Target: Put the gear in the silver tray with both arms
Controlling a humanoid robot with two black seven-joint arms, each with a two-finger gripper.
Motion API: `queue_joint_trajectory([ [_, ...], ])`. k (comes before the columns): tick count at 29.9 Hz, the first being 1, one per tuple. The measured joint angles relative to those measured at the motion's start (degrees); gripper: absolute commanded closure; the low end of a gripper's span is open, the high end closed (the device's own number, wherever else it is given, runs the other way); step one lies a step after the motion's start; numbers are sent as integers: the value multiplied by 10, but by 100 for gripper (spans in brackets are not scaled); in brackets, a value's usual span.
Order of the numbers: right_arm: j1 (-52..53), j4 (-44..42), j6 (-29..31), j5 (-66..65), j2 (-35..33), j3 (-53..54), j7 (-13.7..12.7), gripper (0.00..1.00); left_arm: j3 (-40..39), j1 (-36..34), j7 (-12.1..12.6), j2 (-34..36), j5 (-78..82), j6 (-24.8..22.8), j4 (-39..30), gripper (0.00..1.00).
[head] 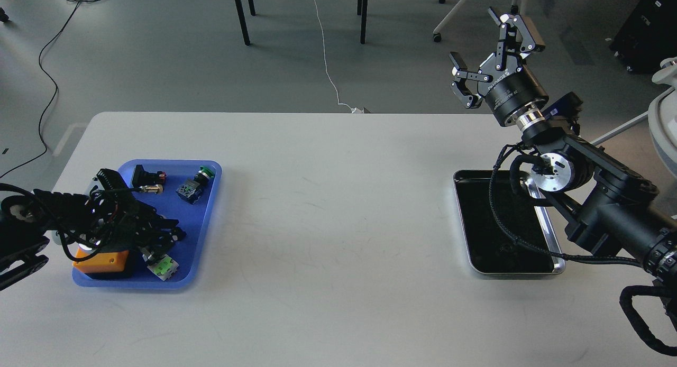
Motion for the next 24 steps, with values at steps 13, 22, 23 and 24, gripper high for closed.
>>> queue_joint_trajectory([
  [13, 1, 0, 0, 0, -1, 0, 0, 2, -4, -43, 0, 20, 0, -2, -22, 76],
  [22, 2, 0, 0, 0, 0, 0, 0, 2, -6, -123, 0, 62, 0, -2, -50, 76],
  [23, 3, 0, 0, 0, 0, 0, 0, 2, -6, -134, 0, 63, 0, -2, -55, 76],
  [24, 3, 0, 0, 0, -1, 0, 0, 2, -6, -144, 0, 63, 0, -2, -60, 76],
])
